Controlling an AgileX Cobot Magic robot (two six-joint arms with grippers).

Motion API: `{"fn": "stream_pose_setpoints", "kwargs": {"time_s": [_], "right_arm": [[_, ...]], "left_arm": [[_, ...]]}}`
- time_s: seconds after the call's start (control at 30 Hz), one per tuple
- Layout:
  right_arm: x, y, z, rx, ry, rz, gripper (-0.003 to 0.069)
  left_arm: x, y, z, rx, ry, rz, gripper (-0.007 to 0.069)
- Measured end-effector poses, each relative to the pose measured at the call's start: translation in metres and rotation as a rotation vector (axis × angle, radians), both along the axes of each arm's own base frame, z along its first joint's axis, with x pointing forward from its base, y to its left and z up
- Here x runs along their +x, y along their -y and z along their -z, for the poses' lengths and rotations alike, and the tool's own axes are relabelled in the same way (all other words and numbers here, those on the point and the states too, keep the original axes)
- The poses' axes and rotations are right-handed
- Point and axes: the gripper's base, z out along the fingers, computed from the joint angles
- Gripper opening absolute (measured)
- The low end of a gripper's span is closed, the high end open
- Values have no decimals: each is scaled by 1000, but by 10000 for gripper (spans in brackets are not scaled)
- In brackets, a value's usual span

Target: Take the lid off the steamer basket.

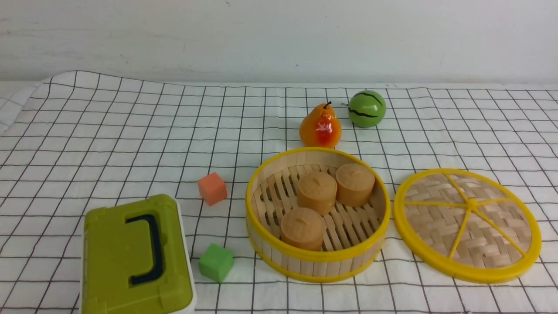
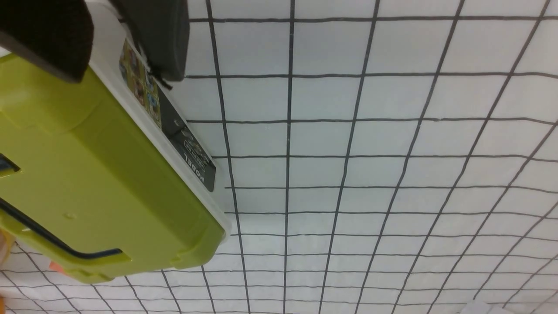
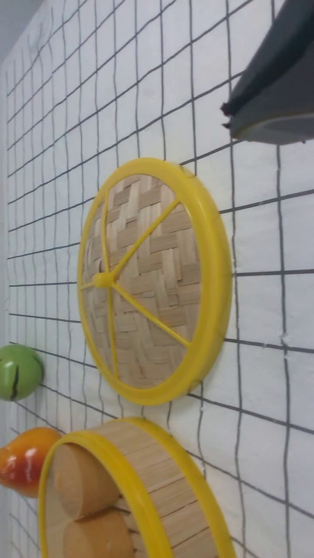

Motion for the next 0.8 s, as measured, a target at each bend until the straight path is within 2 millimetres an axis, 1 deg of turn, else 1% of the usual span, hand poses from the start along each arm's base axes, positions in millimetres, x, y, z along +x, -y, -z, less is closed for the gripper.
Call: {"fn": "stream_pose_setpoints", "kwargs": {"time_s": [0.3, 0.8], "right_arm": [[-2, 0, 4, -8, -62, 1, -23], [-2, 0, 4, -8, -66, 1, -17]], "left_arm": [[0, 0, 0, 0, 0, 0, 239], [0, 0, 0, 0, 0, 0, 239]]}}
